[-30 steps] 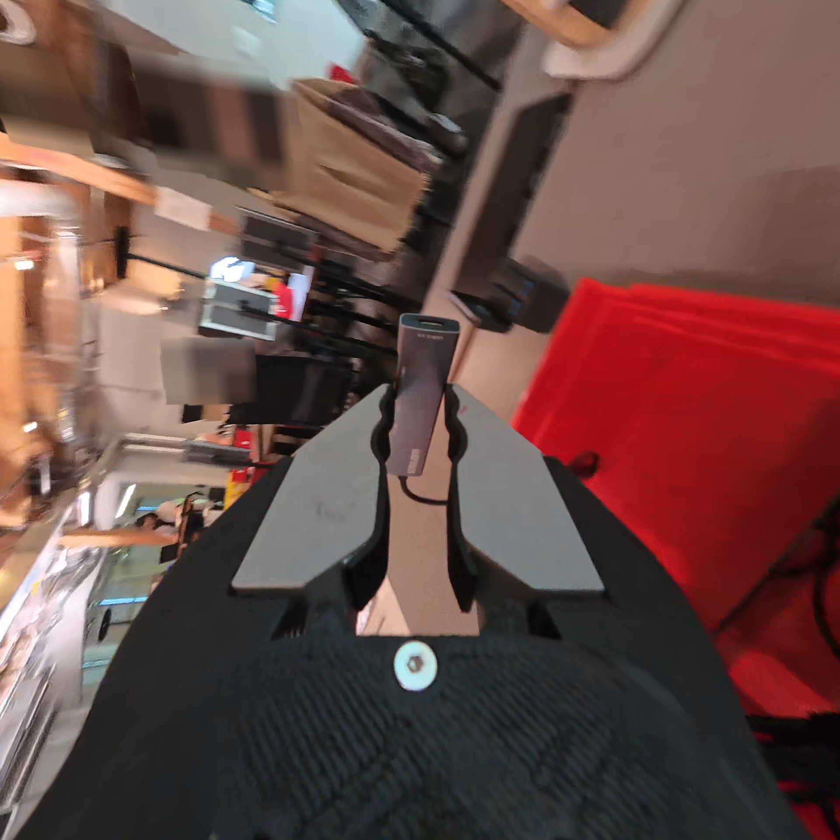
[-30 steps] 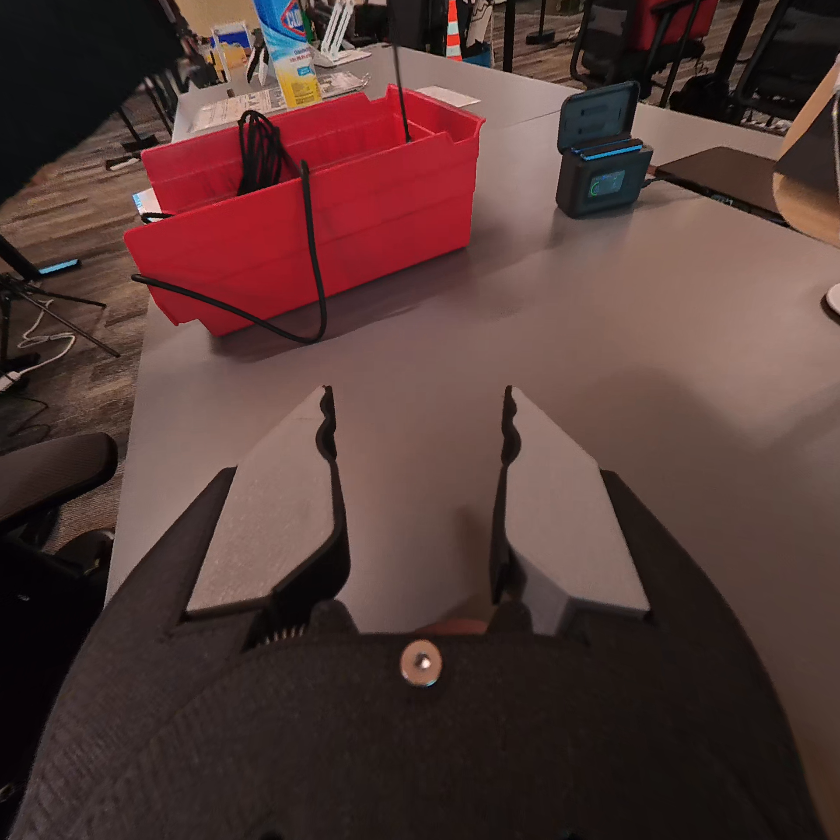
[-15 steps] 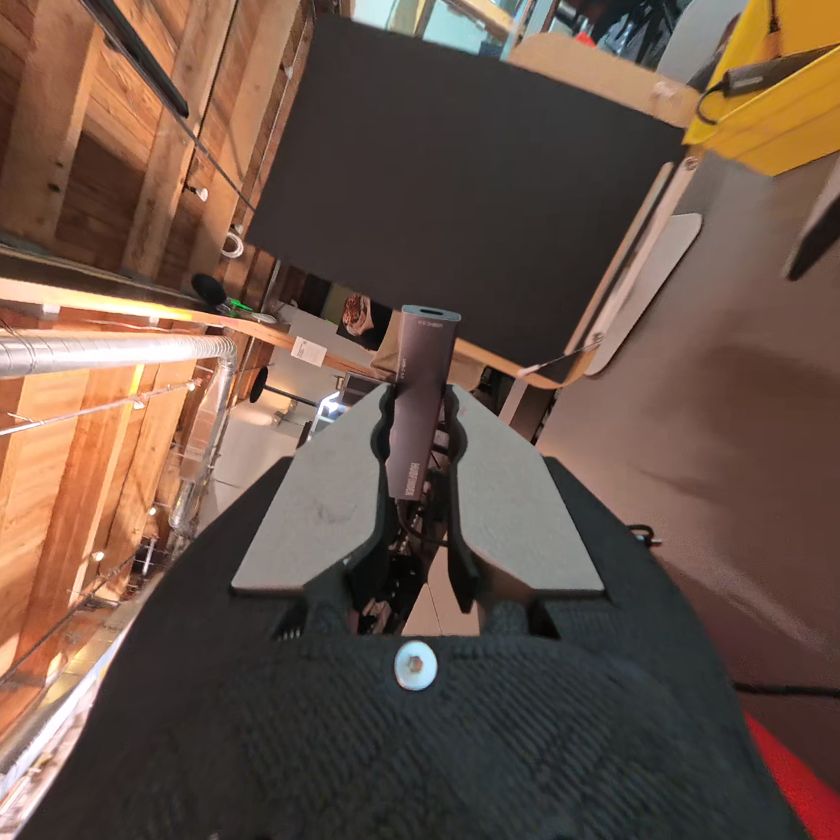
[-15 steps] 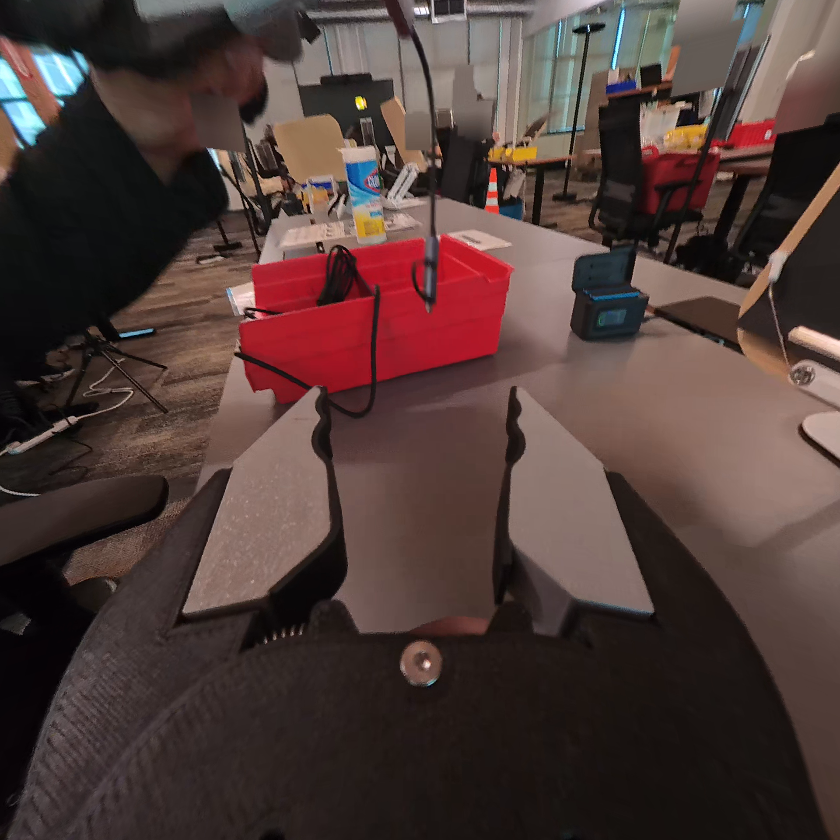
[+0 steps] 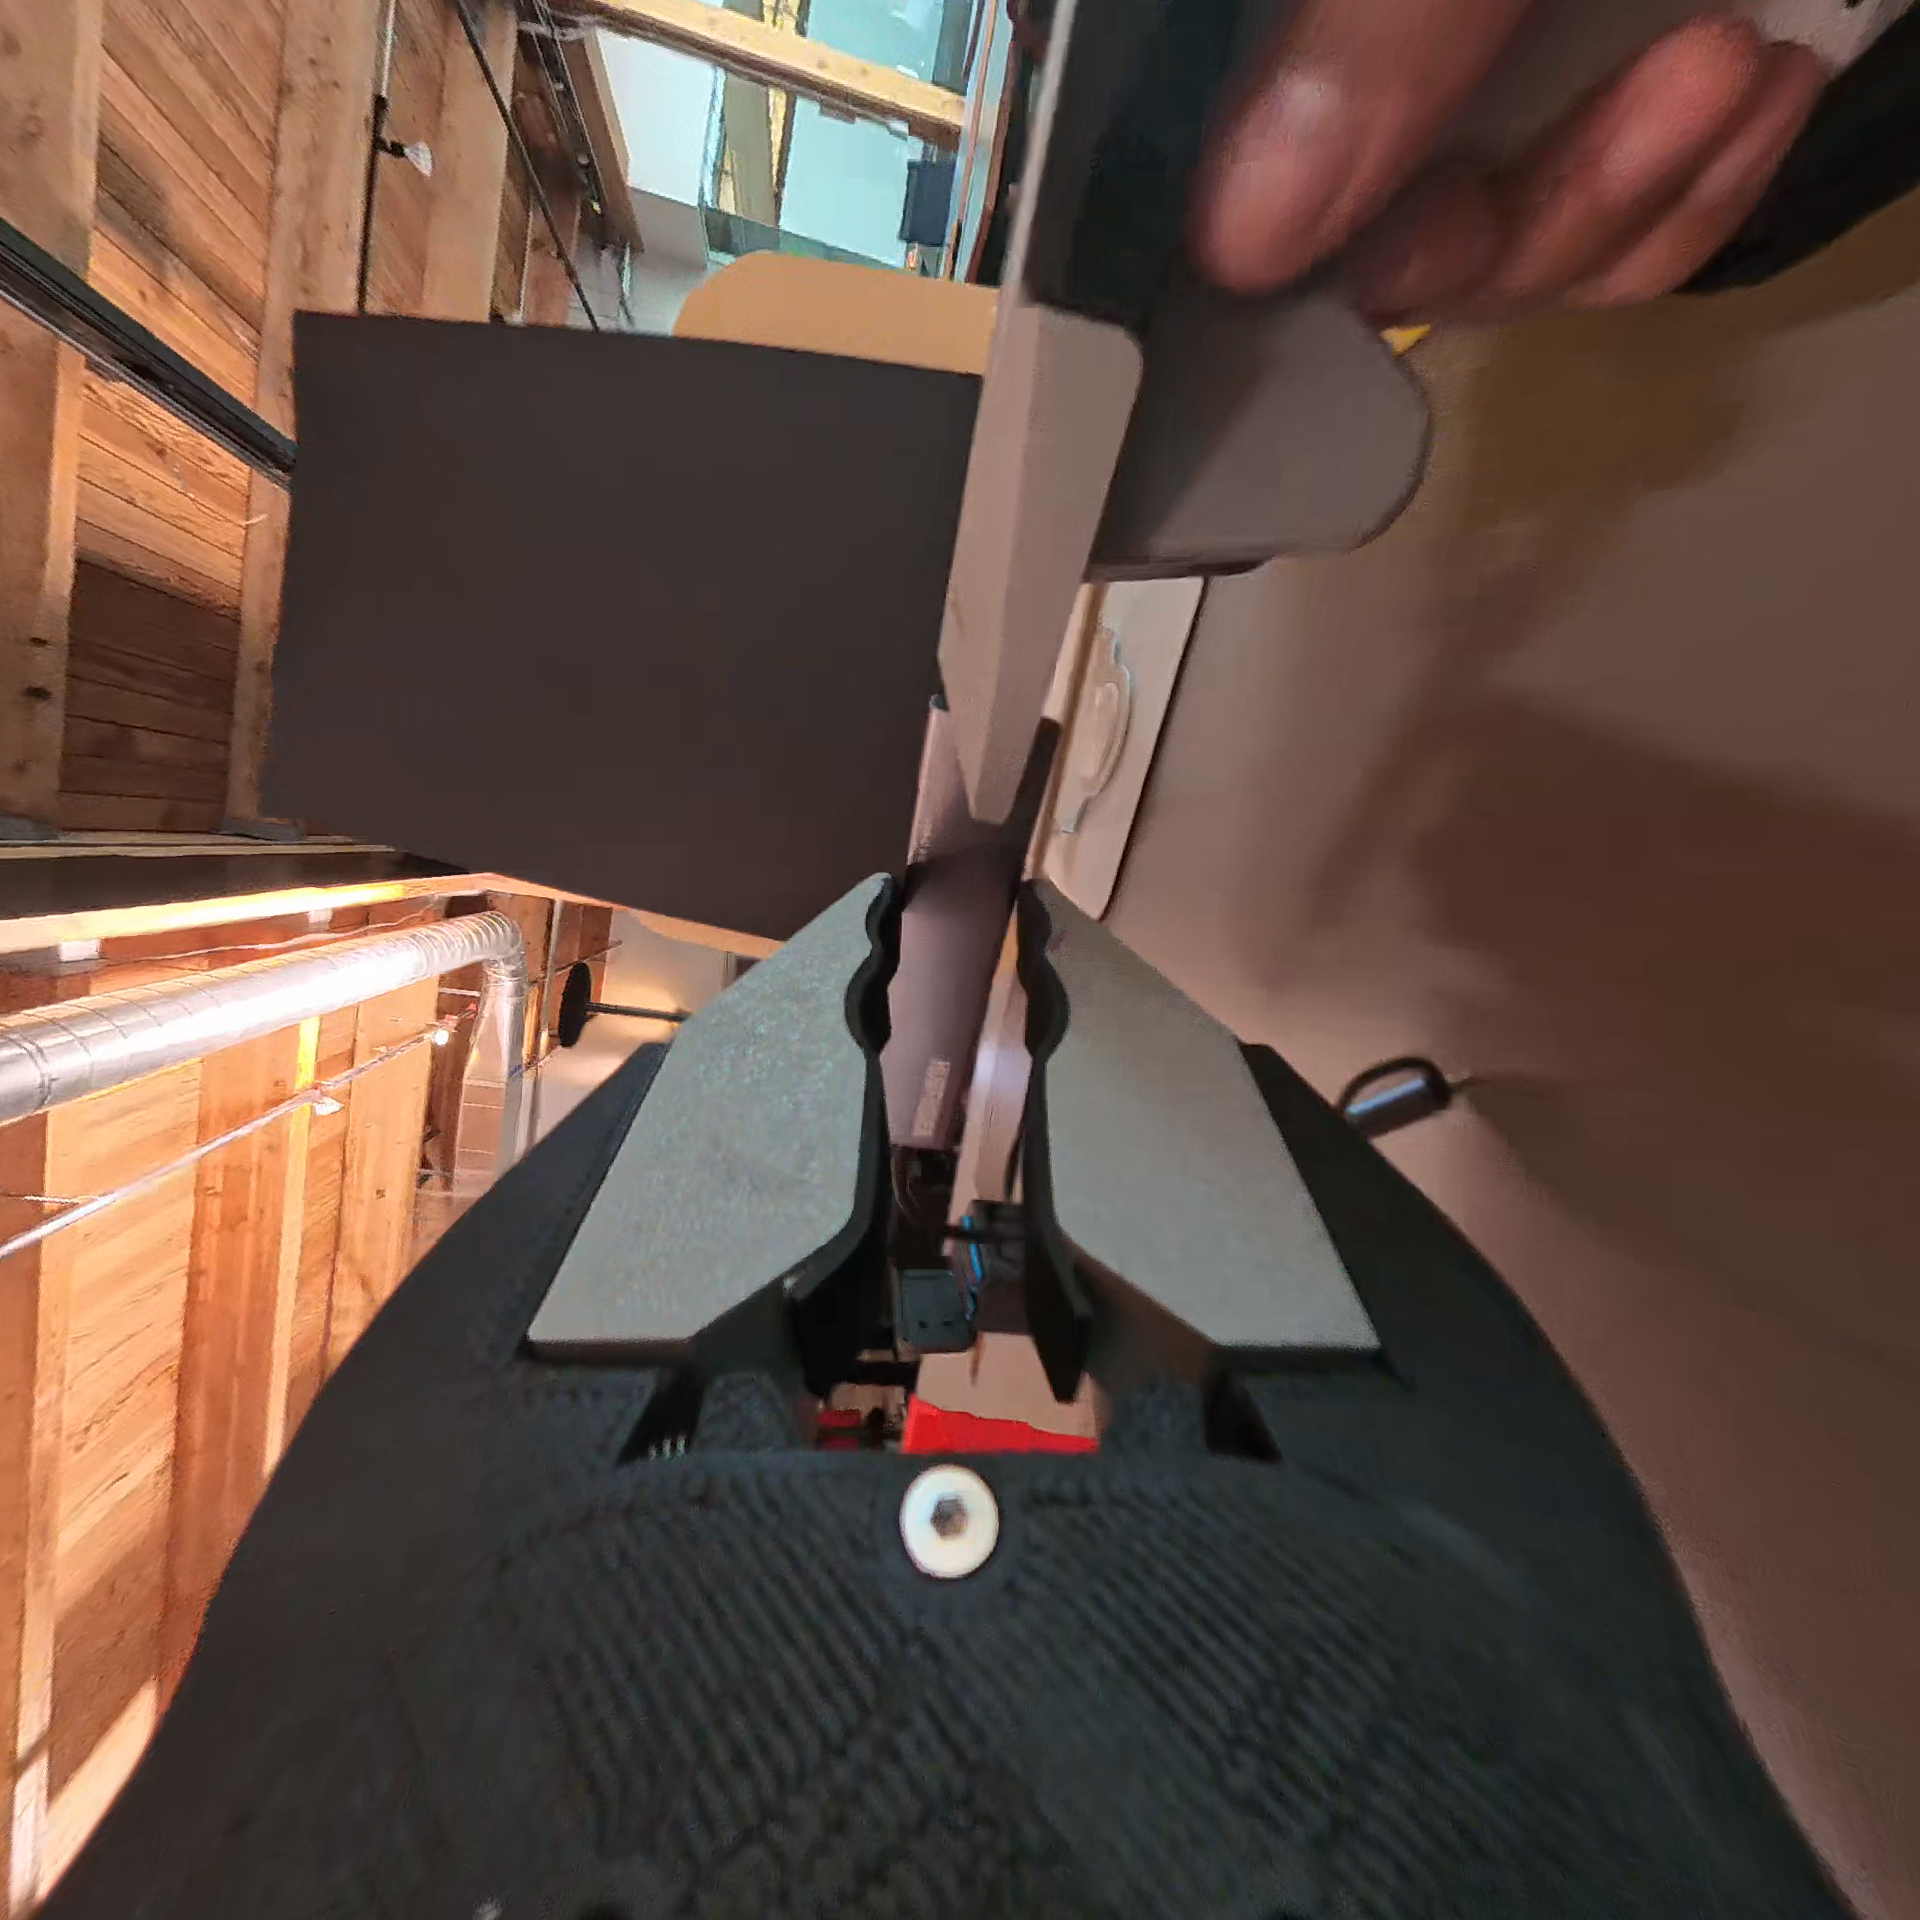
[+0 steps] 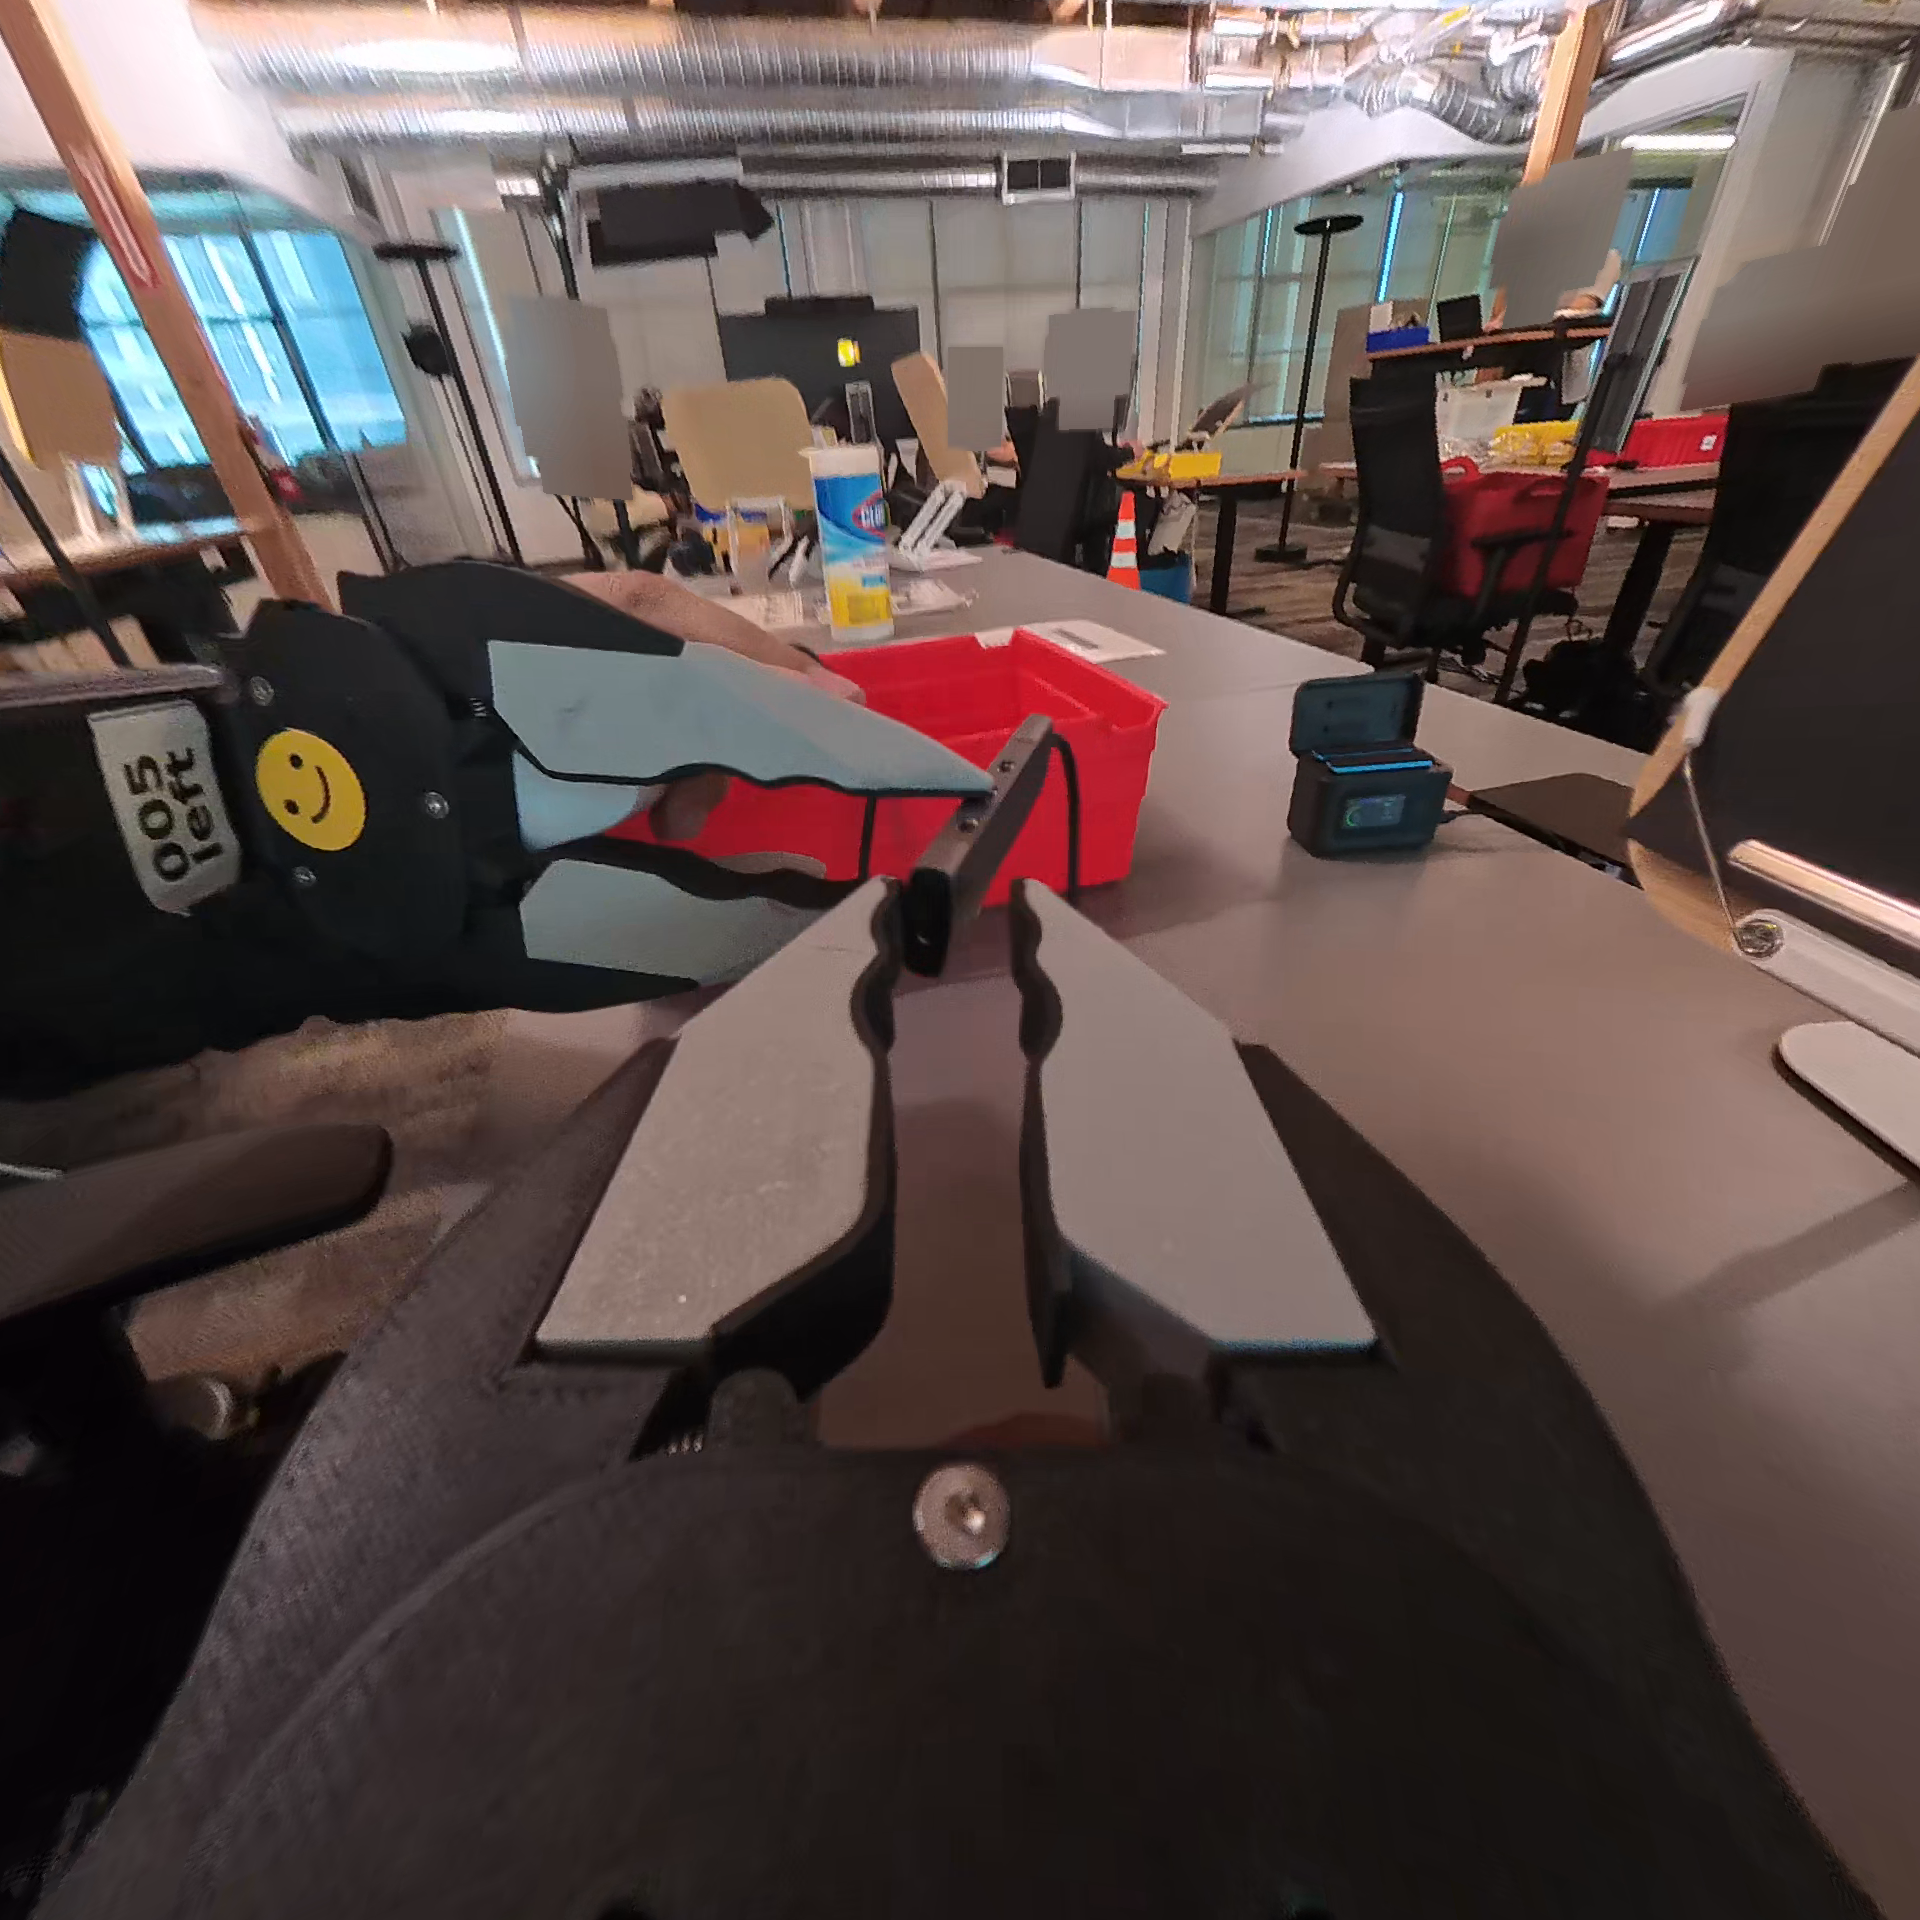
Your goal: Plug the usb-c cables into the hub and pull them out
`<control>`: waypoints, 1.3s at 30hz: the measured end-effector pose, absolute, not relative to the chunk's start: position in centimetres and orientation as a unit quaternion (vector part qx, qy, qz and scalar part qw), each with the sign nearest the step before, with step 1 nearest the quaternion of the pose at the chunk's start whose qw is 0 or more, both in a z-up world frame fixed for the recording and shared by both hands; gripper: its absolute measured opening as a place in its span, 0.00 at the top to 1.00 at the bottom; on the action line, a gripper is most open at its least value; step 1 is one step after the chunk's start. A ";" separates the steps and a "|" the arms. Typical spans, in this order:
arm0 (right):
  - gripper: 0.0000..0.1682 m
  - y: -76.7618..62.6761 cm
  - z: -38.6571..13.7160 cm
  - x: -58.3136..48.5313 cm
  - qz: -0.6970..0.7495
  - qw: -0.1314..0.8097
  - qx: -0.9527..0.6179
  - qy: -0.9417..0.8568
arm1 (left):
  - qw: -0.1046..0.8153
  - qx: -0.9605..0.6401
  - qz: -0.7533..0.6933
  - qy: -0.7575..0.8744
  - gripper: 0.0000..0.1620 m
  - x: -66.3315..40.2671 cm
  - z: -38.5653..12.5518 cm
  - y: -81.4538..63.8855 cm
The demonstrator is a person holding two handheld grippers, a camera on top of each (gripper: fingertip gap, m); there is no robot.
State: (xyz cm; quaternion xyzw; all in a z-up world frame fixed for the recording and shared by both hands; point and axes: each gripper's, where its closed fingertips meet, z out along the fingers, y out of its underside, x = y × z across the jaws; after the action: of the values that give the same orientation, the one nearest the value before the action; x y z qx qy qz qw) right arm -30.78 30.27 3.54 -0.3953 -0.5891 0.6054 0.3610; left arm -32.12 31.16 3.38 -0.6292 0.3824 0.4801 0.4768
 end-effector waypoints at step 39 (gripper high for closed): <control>0.81 32.1 -6.7 -31.8 0.366 0.309 -0.466 -0.744 | 0.334 -0.932 0.099 0.097 0.92 -43.5 -3.7 7.6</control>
State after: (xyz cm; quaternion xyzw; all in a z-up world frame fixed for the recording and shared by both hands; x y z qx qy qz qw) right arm -31.83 32.07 -6.70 -0.4663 -0.7435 0.3662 0.3092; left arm -43.49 7.63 -3.71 -0.9323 0.0971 0.0988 0.3342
